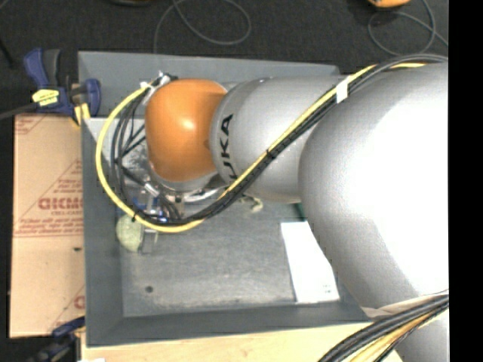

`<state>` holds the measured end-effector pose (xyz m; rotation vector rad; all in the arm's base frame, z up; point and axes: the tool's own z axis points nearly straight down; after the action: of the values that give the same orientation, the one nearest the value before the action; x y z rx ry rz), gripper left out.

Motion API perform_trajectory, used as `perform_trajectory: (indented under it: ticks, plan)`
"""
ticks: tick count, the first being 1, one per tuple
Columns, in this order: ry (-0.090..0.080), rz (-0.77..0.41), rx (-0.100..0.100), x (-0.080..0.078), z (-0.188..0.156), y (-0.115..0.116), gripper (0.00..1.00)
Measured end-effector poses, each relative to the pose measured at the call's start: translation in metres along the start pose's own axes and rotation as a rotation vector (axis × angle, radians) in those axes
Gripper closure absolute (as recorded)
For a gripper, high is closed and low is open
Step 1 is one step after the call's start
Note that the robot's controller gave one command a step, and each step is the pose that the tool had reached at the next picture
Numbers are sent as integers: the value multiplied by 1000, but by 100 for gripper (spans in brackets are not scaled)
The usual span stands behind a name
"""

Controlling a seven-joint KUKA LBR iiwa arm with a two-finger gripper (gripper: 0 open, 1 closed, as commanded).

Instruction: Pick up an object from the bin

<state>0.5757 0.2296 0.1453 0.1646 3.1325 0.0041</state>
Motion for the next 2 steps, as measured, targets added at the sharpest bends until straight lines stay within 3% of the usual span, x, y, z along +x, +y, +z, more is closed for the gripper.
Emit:
perform_trajectory:
  ticks: [1, 2]
  plan:
    - [6, 2, 4, 8, 24, -7, 0]
    - [2, 152, 2, 5, -10, 2, 0]
